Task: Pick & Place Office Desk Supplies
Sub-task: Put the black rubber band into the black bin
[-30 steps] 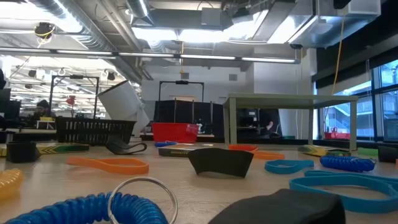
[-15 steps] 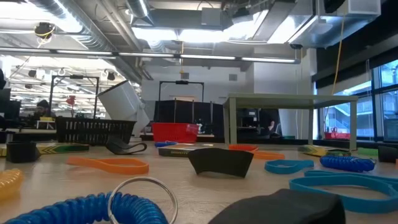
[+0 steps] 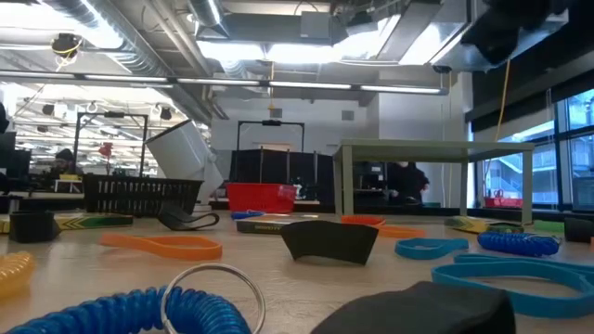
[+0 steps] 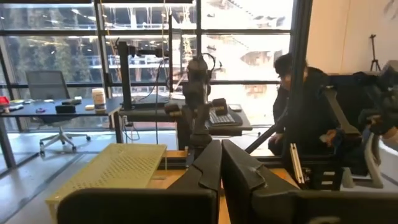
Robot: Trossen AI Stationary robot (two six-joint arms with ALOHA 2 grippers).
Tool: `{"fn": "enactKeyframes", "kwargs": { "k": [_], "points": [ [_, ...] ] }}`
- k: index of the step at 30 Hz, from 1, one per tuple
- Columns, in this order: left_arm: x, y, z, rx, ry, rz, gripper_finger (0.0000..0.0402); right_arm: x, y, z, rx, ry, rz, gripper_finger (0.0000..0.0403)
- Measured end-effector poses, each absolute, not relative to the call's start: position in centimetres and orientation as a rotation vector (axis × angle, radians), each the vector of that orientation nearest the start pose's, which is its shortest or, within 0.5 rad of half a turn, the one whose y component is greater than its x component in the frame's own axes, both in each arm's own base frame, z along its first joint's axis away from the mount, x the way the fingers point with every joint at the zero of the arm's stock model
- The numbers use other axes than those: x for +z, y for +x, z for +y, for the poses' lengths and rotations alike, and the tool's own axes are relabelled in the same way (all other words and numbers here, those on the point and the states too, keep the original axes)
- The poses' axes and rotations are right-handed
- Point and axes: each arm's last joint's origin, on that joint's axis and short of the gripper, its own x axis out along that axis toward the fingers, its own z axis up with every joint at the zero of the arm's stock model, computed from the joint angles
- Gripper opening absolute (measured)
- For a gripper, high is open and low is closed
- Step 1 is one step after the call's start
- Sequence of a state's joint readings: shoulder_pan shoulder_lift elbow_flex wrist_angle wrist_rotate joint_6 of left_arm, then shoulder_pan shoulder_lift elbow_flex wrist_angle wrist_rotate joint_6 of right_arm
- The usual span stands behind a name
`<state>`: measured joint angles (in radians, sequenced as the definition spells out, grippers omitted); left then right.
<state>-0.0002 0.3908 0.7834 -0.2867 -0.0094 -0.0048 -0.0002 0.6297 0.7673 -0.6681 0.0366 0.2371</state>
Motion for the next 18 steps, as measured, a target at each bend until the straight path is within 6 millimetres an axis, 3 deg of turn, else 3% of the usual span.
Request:
{"fn": "enactKeyframes", "kwargs": {
  "k": [11, 18],
  "points": [
    [36.2, 8.2, 0.1, 0.039, -0.006, -0.082, 0.0001, 23.8, 12.8, -0.1, -0.216, 0.442, 0.750, 0.0049],
    [35.1, 11.7, 0.2, 0.082, -0.014, 0.059, 0.0036, 20.0, 12.5, -0.1, -0.285, 0.532, 0.837, 0.0049]
  ]
}}
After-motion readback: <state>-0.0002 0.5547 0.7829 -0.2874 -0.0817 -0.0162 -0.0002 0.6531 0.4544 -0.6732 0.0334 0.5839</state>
